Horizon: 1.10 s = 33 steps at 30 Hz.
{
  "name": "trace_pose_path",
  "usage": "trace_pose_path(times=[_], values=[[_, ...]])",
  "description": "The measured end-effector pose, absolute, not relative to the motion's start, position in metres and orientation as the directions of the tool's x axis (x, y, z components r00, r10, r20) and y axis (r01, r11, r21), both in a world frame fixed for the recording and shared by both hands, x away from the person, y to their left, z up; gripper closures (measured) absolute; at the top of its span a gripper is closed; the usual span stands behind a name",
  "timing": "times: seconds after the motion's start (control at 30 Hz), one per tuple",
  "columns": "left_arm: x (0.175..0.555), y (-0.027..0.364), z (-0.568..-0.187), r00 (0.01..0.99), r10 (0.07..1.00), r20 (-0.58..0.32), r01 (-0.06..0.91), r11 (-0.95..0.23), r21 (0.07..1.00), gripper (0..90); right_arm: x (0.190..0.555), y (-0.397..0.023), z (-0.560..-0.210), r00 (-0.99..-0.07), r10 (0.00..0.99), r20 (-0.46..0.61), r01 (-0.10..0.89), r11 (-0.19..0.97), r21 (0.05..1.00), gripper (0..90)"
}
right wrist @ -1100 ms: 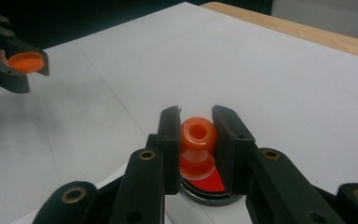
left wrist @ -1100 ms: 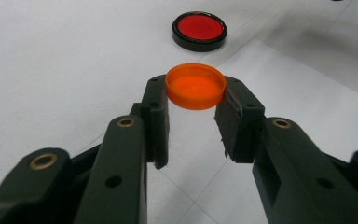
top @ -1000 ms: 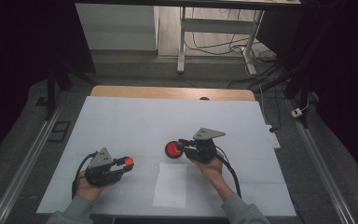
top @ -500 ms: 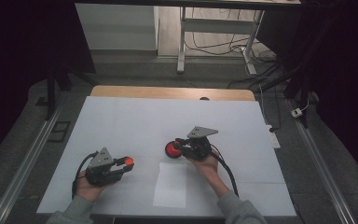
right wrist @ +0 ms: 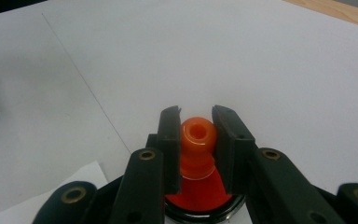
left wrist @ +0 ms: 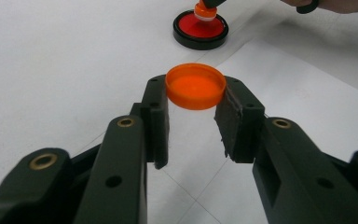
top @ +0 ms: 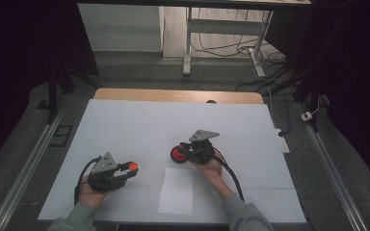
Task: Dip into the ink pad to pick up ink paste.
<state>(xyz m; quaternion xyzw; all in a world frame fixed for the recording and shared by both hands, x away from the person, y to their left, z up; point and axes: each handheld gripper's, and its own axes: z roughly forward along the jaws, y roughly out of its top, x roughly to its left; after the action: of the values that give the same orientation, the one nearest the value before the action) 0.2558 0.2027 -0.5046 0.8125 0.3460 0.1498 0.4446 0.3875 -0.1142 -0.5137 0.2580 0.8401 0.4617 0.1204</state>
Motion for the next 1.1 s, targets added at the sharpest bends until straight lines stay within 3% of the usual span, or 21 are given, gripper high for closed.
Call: trace_pose_path(times=[1.1], values=[[0.255, 0.203, -0.504, 0.712, 0.700, -0.063, 0.430, -0.363, 0.826, 65.1, 0.385, -0.112, -0.525, -0.840, 0.542, -0.012, 0.296, 0.478, 0.827, 72.8]])
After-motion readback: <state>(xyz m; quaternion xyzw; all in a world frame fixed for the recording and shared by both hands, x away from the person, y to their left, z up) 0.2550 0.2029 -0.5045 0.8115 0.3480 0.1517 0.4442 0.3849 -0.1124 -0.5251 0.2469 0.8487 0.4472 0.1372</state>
